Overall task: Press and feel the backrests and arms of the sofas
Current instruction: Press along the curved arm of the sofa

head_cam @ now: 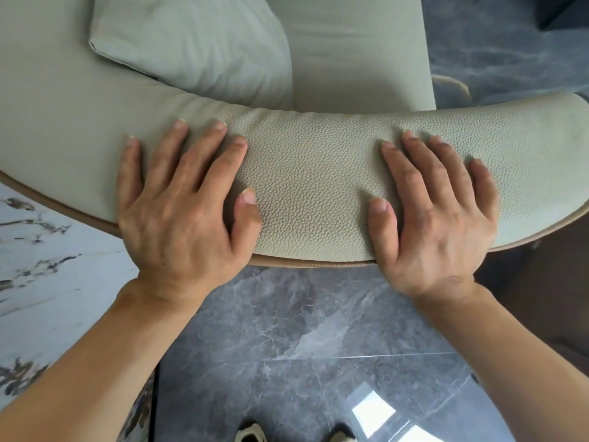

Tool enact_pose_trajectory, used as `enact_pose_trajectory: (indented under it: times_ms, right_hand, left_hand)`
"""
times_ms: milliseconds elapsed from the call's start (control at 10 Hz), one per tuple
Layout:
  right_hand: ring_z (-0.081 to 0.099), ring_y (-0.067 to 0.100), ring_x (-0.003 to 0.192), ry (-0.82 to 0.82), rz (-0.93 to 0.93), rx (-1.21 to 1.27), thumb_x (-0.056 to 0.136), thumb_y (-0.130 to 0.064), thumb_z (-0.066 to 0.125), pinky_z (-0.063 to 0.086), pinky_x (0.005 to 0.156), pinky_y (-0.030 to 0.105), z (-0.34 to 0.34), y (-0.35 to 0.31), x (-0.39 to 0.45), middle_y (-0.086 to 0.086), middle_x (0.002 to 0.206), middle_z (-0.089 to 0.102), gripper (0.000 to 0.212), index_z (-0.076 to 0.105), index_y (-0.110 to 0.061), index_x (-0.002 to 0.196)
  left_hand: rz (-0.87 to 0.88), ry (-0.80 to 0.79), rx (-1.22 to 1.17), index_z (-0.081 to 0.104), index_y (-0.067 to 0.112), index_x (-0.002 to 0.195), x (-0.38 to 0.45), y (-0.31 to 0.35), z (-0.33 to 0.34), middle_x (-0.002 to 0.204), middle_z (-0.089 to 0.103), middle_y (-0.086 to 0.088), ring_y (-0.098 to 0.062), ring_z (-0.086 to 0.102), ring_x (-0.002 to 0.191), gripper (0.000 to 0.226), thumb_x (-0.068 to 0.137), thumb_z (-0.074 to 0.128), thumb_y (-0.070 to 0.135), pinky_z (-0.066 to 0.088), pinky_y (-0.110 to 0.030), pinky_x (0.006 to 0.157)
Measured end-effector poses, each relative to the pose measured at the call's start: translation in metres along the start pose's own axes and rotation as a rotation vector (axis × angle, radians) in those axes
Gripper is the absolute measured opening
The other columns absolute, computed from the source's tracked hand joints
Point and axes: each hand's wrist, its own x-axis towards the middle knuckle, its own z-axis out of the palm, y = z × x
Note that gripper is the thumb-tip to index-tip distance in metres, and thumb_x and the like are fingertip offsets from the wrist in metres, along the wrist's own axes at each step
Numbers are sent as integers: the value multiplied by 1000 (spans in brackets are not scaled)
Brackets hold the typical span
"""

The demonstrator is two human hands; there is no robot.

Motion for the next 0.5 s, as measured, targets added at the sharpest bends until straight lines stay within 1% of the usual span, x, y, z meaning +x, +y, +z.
enact_pose_trajectory:
  times_ms: [100,300,400,500]
  right_hand:
    - [46,24,135,-5,18,0,97,-50,26,32,109,55,-3,-2,0,2,143,53,57,52,-21,138]
    - [34,22,143,-158,78,15,96,-52,20,21,116,52,-12,-9,1,0,151,45,62,45,-21,143]
    - [21,23,148,-256,109,94,95,-56,14,12,120,47,-31,-14,-6,2,157,35,70,36,-16,149]
    - [14,25,149,-253,95,94,95,-58,14,6,121,48,-56,-20,-29,3,159,29,72,30,-15,151]
  left_hand:
    - [-11,0,6,62,17,130,-1,1,-2,138,60,-4,-32,52,131,48,96,36,39,31,-59,110]
    - [-51,-181,20,53,17,137,3,7,-11,148,51,-5,-31,40,139,50,98,33,41,19,-61,116]
    - [-91,-286,-15,41,17,146,-7,13,-29,158,35,-7,-32,25,147,58,99,25,46,6,-60,118]
    - [-109,-280,-30,35,18,150,-26,18,-55,163,25,-8,-33,17,150,63,98,22,50,1,-59,118]
